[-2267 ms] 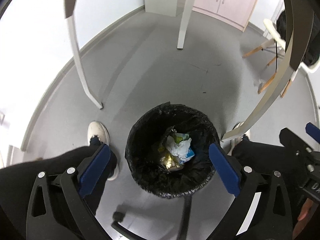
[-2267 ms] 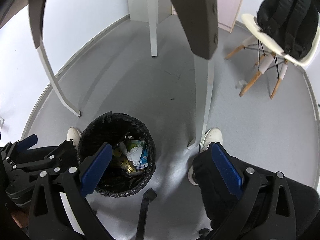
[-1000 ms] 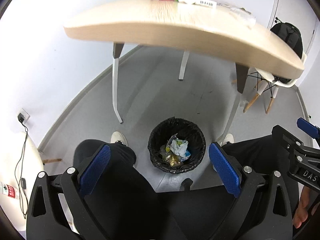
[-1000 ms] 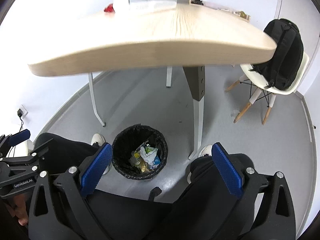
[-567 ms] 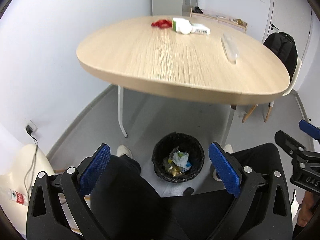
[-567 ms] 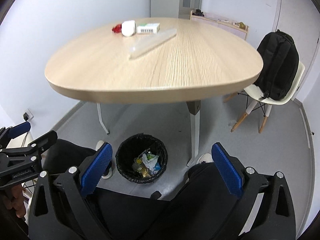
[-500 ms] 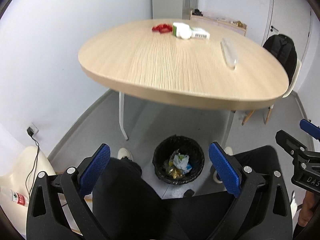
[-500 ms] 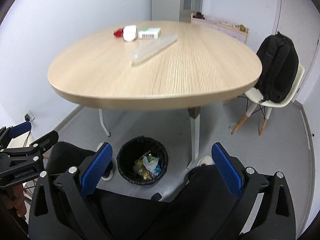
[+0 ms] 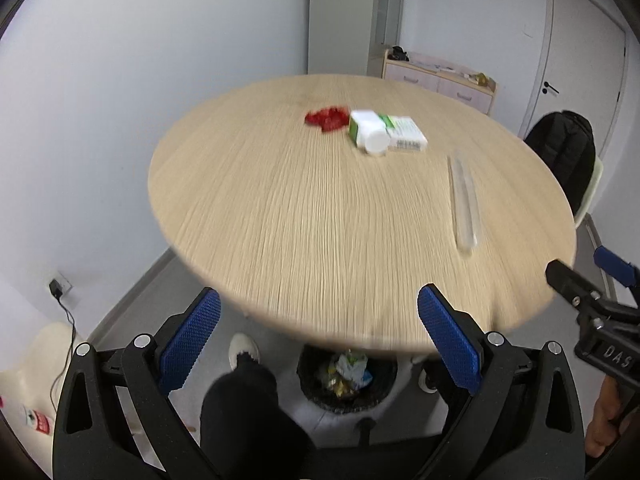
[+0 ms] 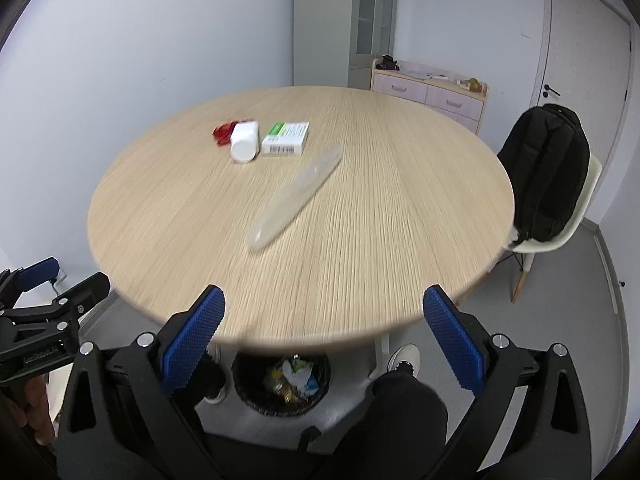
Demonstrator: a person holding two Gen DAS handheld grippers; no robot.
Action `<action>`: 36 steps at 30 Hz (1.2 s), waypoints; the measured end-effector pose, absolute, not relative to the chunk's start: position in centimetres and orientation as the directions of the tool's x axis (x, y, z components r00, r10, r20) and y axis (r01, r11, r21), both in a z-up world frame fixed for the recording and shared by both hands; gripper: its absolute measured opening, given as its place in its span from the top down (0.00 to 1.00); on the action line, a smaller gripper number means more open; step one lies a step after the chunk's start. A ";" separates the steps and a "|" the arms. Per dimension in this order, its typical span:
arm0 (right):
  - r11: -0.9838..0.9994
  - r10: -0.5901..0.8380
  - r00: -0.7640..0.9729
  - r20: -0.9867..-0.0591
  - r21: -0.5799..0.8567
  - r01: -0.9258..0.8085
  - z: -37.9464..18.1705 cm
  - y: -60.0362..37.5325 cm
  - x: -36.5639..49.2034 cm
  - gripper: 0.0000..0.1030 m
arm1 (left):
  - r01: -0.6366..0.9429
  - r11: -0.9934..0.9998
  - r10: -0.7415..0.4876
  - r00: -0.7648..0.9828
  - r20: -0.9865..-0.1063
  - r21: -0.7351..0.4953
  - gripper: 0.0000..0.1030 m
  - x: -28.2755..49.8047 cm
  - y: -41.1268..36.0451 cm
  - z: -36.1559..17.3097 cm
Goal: Collect trash
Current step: 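Grasp the clear plastic tube with the right tool while the left tool grasps the white bottle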
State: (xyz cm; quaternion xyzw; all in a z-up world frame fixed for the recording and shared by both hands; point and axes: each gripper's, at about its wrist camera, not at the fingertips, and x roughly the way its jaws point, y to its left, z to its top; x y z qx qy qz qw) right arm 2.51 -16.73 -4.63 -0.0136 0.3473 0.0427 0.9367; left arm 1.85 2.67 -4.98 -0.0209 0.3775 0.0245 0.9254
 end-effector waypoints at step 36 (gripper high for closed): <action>0.991 0.122 0.617 -0.778 0.064 -0.115 -8.2 -16.4 20.0 0.76 | -0.106 0.994 0.049 0.631 -0.774 -0.023 0.20 28.0 -1.1 -5.8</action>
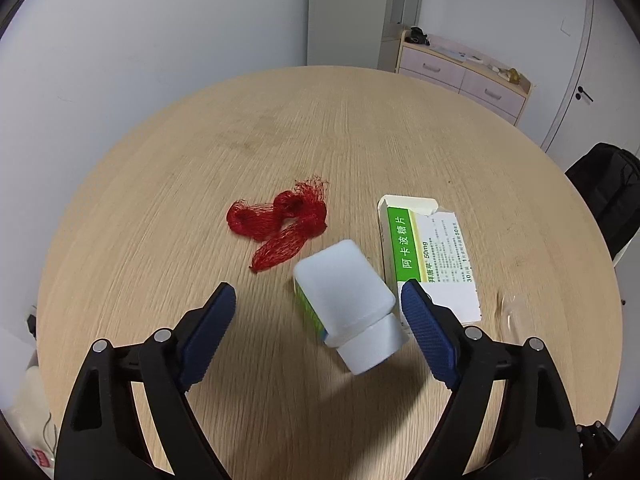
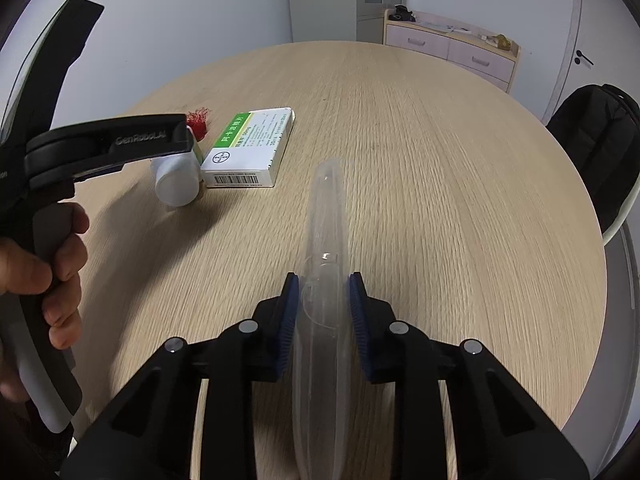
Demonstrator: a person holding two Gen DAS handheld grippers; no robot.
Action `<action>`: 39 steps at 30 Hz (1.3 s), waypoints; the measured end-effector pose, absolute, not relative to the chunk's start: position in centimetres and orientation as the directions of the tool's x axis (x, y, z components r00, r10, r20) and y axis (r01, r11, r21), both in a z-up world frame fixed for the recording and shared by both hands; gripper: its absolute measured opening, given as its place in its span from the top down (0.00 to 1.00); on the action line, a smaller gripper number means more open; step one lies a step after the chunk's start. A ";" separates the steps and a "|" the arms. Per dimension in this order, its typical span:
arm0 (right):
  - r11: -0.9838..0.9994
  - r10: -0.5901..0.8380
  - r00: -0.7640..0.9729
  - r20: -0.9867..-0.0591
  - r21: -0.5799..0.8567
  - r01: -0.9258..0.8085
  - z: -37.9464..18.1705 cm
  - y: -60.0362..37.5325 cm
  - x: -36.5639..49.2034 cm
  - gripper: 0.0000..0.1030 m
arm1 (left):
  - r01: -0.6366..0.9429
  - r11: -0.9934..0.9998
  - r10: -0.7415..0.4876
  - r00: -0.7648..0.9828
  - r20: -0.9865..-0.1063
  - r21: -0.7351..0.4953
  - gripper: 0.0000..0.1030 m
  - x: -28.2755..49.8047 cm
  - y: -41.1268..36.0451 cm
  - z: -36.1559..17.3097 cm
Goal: Collect trash
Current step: 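Grasp the clear plastic tube with the right tool while the left tool grasps the white bottle, then lift the held tube and bottle off the table and pull back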
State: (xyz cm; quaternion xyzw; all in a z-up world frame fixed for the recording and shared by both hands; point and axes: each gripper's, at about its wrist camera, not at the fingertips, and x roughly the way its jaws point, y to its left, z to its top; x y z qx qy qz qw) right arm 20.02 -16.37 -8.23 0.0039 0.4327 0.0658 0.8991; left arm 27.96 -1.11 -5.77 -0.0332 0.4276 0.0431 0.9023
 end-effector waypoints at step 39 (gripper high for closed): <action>0.988 0.137 0.679 -0.721 0.052 -0.145 -5.8 -16.6 13.1 0.76 | -0.103 0.995 0.068 0.669 -0.740 -0.001 0.45 13.1 0.1 -3.3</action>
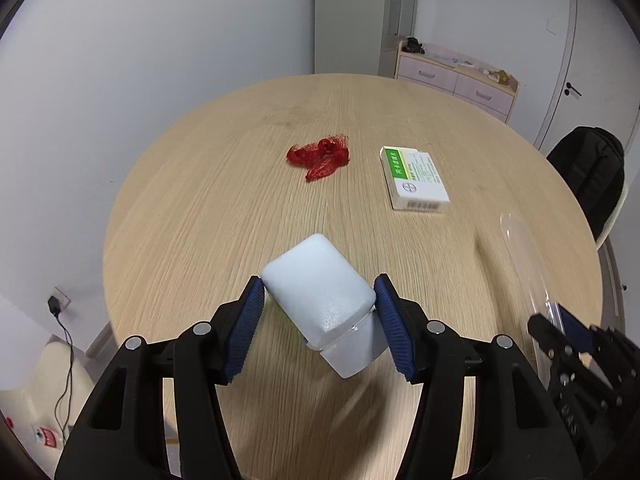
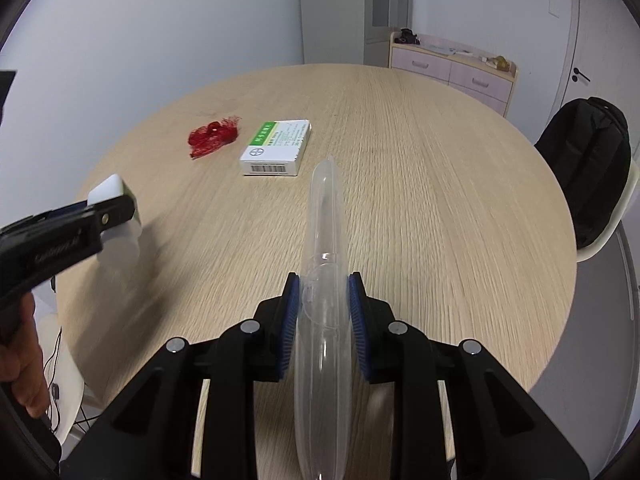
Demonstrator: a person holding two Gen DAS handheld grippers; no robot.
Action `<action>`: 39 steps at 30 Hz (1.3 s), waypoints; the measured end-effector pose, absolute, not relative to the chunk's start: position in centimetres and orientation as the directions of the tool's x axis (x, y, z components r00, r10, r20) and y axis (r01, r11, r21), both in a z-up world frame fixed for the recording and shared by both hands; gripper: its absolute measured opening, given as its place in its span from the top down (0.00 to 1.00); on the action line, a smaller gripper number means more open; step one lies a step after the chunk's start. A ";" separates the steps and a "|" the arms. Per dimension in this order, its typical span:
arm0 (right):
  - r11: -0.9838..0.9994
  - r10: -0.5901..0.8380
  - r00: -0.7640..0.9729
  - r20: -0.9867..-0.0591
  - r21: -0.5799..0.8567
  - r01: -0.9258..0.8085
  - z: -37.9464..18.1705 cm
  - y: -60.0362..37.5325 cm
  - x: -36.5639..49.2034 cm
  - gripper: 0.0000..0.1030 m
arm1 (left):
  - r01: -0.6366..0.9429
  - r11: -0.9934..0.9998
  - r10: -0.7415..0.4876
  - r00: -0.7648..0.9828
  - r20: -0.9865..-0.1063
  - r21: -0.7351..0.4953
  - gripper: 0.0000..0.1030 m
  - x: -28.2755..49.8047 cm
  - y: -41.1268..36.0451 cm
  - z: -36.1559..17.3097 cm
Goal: Collect trash
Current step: 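Lift the held tube and bottle off the table and pull back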
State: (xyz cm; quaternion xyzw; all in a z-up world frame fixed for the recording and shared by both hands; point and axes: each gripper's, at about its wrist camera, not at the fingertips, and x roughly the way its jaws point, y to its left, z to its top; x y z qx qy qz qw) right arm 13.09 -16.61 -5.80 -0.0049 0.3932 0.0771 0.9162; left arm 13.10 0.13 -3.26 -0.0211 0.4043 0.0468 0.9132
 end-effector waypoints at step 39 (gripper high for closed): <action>0.974 0.198 0.740 -0.642 0.044 -0.222 -5.0 -15.0 -2.9 0.76 | 0.013 0.997 -0.058 0.763 -0.643 -0.076 0.46 -5.7 -0.7 -4.4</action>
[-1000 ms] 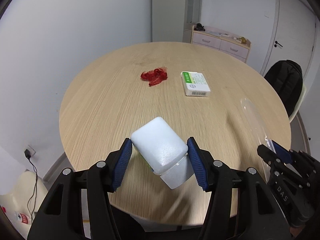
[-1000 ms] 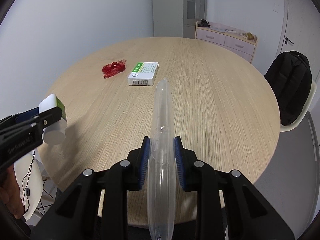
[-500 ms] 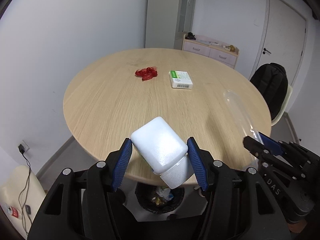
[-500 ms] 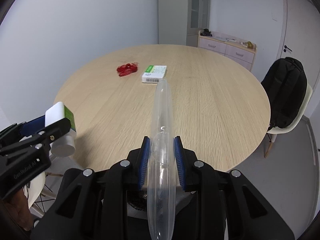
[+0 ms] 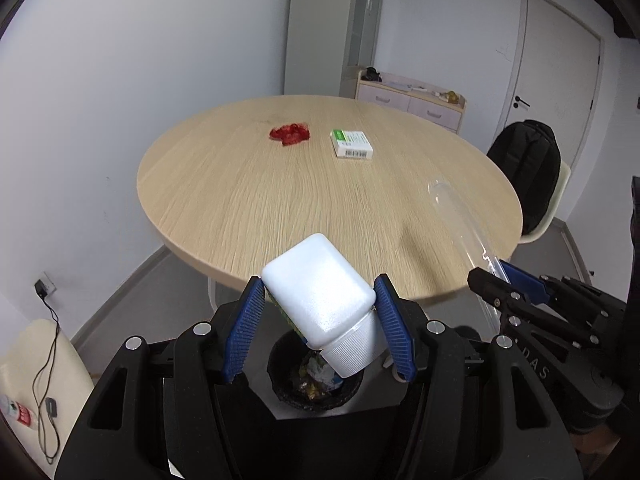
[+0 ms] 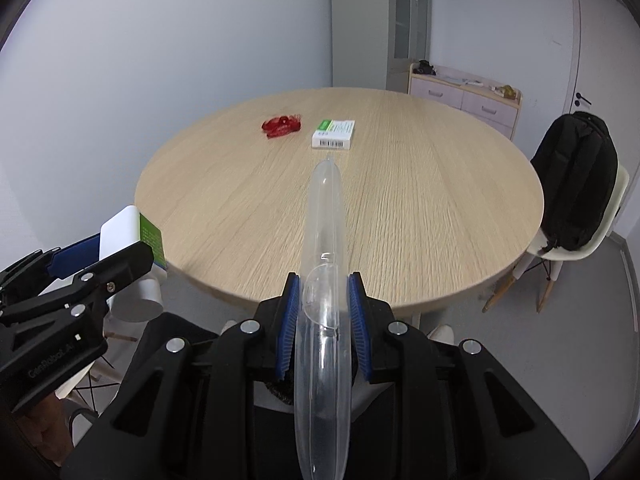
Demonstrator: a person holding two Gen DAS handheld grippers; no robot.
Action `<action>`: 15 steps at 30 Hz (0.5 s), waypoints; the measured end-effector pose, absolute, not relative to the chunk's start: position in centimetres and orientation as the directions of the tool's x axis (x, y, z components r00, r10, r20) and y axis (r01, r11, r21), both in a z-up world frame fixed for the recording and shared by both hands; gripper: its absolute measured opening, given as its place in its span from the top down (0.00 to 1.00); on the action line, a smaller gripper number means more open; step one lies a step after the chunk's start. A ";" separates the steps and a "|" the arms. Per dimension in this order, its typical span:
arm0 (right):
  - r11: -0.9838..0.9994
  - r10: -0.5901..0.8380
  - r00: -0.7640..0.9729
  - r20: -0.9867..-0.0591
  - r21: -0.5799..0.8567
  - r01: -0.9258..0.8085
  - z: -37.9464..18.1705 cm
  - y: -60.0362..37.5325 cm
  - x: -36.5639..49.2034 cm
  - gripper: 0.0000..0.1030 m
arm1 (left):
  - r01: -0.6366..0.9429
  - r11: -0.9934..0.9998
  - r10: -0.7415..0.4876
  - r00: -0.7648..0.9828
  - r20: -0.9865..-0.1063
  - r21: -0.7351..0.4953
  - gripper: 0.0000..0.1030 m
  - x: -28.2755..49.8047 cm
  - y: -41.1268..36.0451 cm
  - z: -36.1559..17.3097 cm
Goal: Collect trash
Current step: 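Lift the held tube and bottle off the table and pull back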
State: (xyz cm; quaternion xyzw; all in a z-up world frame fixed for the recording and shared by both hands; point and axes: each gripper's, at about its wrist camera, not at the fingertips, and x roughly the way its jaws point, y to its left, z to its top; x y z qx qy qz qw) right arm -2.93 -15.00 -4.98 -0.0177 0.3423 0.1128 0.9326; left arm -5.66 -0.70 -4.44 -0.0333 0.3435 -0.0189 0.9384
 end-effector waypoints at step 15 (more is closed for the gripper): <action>0.978 0.184 0.734 -0.654 0.044 -0.206 -7.3 -15.9 -5.8 0.76 | 0.006 0.999 -0.039 0.722 -0.690 -0.050 0.46 -8.2 0.5 -8.0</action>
